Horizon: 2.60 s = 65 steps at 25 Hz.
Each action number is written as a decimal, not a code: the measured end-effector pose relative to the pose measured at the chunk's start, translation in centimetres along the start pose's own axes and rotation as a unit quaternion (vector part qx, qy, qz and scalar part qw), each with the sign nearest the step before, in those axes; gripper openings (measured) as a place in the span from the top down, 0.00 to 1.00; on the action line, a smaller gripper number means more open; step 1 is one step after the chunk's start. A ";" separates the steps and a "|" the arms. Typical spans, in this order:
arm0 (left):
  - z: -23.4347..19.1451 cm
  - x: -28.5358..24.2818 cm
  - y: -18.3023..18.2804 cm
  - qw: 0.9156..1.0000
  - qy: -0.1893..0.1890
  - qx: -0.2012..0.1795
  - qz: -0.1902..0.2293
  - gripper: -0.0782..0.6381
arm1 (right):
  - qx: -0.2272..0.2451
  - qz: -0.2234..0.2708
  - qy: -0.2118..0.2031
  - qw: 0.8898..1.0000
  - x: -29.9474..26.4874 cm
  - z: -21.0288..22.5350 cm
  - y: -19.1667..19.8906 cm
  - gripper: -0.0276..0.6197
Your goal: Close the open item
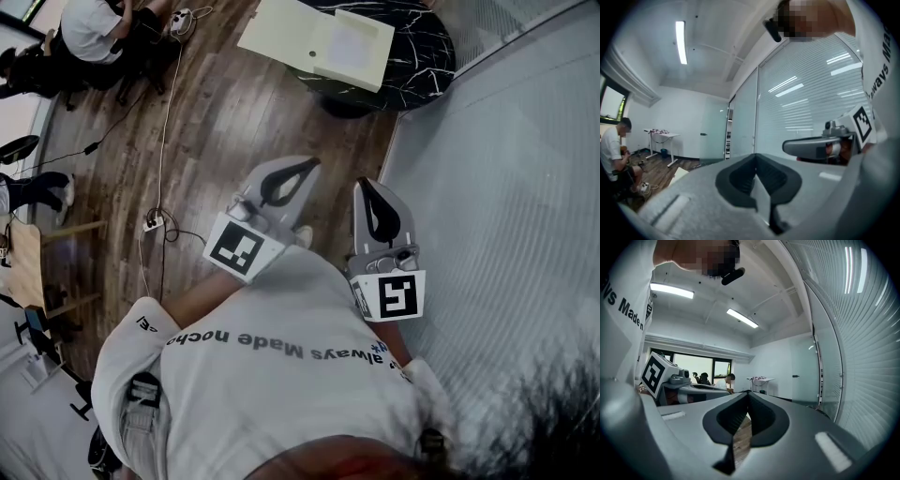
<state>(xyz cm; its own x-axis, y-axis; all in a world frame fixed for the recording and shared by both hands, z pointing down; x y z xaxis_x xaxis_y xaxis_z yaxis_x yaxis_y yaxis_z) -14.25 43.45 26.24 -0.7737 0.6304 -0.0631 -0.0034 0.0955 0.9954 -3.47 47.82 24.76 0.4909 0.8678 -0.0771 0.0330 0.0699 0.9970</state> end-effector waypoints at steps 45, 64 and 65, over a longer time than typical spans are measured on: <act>-23.9 -32.8 -0.1 0.999 0.024 0.016 -0.044 0.89 | -0.017 -0.030 0.029 0.999 -28.5 28.2 1.7 0.95; -28.1 -44.1 0.3 0.998 -0.022 0.018 -0.052 0.89 | -0.018 -0.046 -0.014 0.999 -34.8 39.4 2.5 0.95; -28.7 -44.2 0.2 0.998 -0.022 0.019 -0.052 0.89 | -0.017 -0.048 -0.013 0.999 -35.4 39.4 2.4 0.95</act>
<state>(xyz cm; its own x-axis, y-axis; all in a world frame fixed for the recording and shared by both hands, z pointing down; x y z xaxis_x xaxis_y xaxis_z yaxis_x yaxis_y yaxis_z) 1.80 -6.54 31.25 -0.7415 0.6490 -0.1704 -0.0585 0.1904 0.9800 13.52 -2.13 30.12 0.5090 0.8434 -0.1722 0.0520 0.1695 0.9842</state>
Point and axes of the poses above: the fingertips, and each gripper's own axes: x backward along the fingers, z to its right, y out of its underside, the point moved 5 cm from there along x, backward along the fingers, and after that the axes turned 4 degrees about -y, right-handed, at the moved point
